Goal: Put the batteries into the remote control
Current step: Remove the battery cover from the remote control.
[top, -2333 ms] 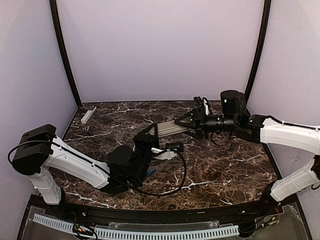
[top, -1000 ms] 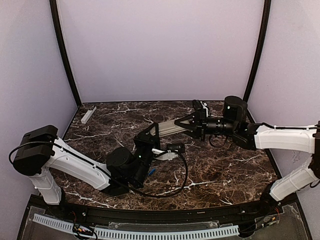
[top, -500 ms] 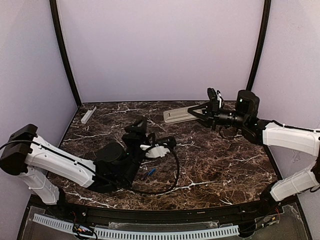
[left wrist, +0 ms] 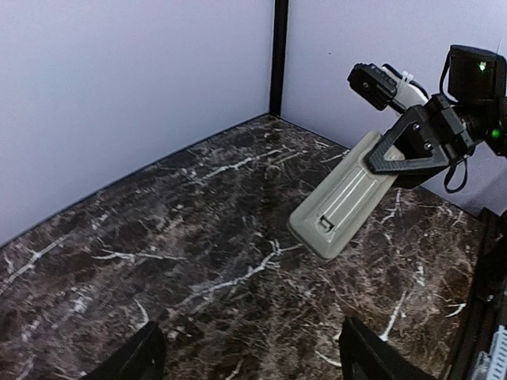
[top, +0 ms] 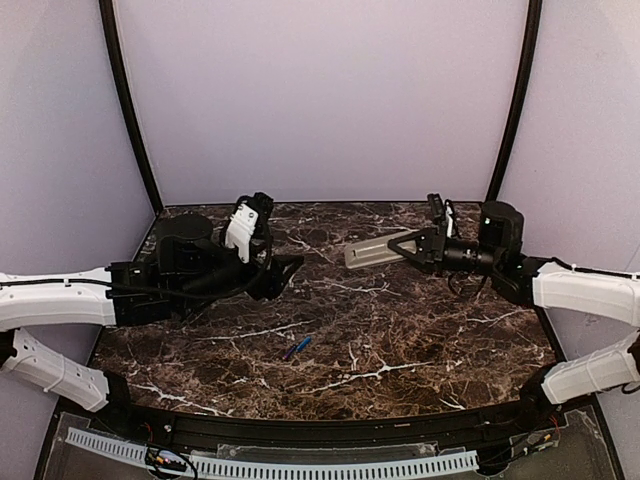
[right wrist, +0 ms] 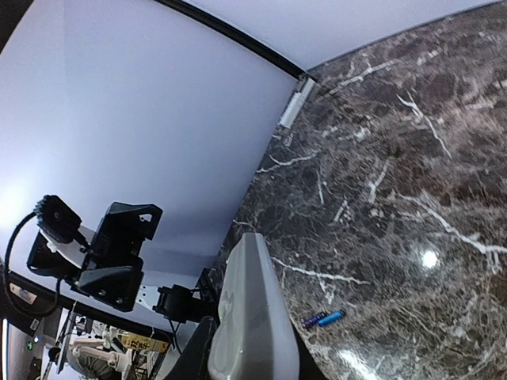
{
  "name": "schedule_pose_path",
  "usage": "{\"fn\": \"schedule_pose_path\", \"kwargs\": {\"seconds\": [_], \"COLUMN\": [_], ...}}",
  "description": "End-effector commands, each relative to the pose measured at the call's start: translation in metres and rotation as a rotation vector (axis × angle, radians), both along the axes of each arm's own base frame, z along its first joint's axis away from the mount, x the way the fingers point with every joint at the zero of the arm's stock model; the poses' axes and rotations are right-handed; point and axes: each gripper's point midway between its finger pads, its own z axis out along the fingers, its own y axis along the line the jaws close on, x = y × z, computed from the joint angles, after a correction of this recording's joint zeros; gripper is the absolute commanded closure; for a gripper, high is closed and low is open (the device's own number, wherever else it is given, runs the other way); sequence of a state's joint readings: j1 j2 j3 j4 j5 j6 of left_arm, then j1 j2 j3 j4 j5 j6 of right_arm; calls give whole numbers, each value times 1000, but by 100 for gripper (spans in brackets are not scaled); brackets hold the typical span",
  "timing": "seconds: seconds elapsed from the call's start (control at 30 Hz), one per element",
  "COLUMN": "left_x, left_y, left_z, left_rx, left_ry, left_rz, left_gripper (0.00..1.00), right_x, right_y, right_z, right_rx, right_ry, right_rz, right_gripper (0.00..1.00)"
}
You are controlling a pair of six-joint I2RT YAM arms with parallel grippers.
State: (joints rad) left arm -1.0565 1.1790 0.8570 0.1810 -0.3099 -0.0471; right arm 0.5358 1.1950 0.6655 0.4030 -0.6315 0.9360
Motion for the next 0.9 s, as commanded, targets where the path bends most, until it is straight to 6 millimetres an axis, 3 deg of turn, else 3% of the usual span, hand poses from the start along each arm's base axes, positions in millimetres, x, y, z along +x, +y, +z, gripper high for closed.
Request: {"fn": "schedule_pose_path", "kwargs": {"seconds": [0.0,0.3,0.4,0.6,0.87], "left_x": [-26,-25,-23,-20,-7], "left_y": [-30,-65,-76,-98,-111], "left_z": [-30,-70,-74,-86,-102], "left_rx": [-272,-379,-412,-392,-321], "left_ry": [457,759,813,876,886], "left_rz": [-144,-124,-131,-151,-107], "left_gripper": [25,30,30,31,31], "right_x": [-1,-8,-10,-15,-15], "right_y": [-4,2,3,10,14], "right_z": [-35,-71,-82,-88,-88], "right_rx": [-14,-54,-62,-60,-72], "right_ry": [61,153,188,196,169], "right_rz": [-52,-141,-172,-166,-158], "right_gripper": [100,100,100,100,100]}}
